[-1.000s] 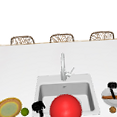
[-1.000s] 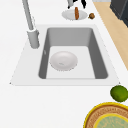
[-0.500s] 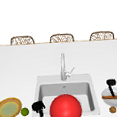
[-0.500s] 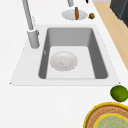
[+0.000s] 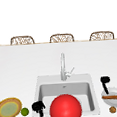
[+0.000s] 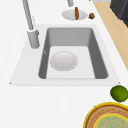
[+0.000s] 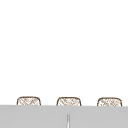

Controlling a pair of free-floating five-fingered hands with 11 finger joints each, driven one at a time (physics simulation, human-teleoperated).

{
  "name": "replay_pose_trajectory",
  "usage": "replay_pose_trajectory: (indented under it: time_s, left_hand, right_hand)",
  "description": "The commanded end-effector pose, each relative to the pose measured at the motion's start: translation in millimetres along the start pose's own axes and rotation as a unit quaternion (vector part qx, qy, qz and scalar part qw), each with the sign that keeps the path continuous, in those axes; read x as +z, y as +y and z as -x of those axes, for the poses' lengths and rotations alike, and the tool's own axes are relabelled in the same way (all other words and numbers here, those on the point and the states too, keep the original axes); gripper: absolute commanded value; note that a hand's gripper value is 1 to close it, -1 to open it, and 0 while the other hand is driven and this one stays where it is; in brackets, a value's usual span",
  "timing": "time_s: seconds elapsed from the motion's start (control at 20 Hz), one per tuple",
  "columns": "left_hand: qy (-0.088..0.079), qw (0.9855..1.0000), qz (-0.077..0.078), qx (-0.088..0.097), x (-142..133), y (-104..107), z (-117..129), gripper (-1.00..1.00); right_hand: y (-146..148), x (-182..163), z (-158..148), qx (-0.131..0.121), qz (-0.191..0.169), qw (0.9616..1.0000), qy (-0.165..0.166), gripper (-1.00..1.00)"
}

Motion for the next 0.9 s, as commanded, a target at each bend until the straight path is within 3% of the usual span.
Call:
replay_pose_trajectory:
  time_s: [0.0, 0.4, 0.85]
  left_hand:
    - [0.000, 1.0000, 0.000, 0.000, 0, 0, 0, 0.00]
    - [0.000, 1.0000, 0.000, 0.000, 0, 0, 0, 0.00]
    - [0.000, 1.0000, 0.000, 0.000, 0, 0, 0, 0.00]
  right_hand:
    - [-5, 10, -25, -0.003, 0.029, 0.9996, -0.005, -1.00]
    - [-2, 30, -67, 0.008, 0.046, 0.9980, -0.043, -1.00]
    - [17, 34, -104, 0.016, 0.051, 0.9915, -0.118, -1.00]
